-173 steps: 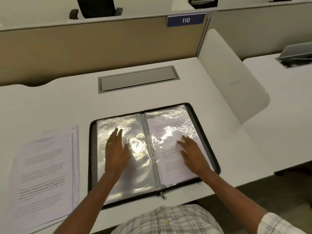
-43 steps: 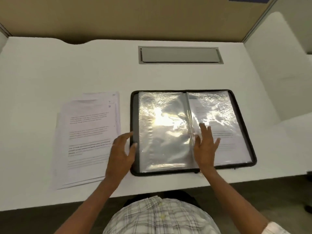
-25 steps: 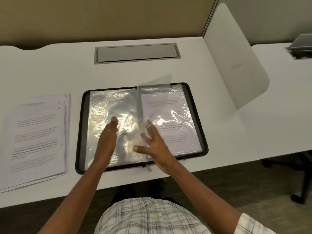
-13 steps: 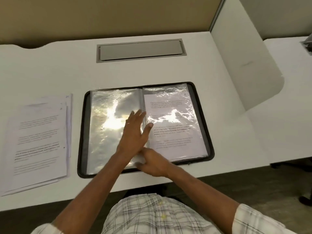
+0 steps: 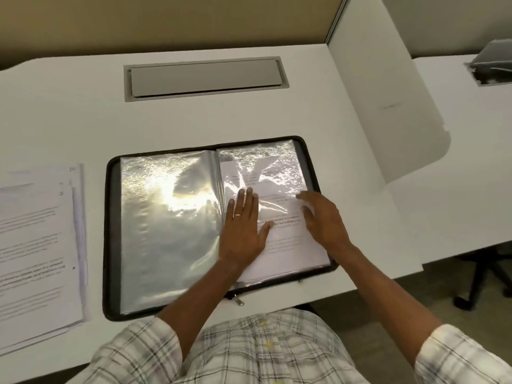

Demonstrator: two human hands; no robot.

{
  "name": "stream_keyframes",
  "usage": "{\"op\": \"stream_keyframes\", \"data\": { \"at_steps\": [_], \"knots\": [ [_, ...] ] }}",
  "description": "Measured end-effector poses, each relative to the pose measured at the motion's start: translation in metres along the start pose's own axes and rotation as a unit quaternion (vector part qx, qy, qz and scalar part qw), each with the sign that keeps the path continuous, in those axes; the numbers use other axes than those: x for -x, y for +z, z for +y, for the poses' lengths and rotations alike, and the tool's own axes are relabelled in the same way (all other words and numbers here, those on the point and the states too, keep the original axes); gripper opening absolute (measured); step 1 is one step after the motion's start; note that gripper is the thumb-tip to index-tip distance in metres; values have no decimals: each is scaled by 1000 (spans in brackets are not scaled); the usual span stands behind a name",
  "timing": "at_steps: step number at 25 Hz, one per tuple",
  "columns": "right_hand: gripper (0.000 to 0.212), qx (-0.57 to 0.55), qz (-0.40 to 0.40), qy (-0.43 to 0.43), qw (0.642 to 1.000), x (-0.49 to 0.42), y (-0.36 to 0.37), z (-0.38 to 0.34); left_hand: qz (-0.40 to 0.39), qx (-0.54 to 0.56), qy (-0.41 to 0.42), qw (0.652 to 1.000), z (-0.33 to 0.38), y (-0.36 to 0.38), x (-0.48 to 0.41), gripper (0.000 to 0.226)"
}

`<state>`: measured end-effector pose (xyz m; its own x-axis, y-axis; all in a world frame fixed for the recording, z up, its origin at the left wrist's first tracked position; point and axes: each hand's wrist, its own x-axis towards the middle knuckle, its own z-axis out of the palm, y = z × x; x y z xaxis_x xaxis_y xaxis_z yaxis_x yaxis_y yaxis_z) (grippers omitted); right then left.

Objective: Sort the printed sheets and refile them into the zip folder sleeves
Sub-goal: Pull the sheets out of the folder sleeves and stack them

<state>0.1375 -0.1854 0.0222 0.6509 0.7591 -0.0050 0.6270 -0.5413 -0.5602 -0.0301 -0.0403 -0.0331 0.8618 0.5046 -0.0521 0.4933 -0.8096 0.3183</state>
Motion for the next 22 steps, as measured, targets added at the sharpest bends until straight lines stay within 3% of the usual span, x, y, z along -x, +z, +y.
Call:
{"op": "stream_keyframes", "data": {
  "at_steps": [3,6,9,13,16,18,20,22],
  "knots": [
    [34,-4,-7,-63,998,-73,-3,-21,-6,-23,-6,1000,1,2,-3,79],
    [34,40,-71,-127,989,-147,9,-30,4,-34,-16,999,4,3,-3,77],
    [28,89,-124,-229,961,-187,20,-27,36,-43,-27,998,5,4,0,76],
    [25,114,-172,-292,934,-225,11,-33,74,-36,-49,995,7,7,1,74],
    [16,179,-183,-383,887,-251,9,-46,90,-49,-52,993,9,9,-1,73],
    [19,170,-267,-373,872,-261,7,-57,101,-55,-50,992,9,10,-1,72],
    [25,133,-405,-291,856,-268,3,-67,111,-60,-50,991,9,12,1,72],
    [23,96,-461,-247,847,-277,4,-68,112,-64,-47,991,9,11,1,72]
  ]
}}
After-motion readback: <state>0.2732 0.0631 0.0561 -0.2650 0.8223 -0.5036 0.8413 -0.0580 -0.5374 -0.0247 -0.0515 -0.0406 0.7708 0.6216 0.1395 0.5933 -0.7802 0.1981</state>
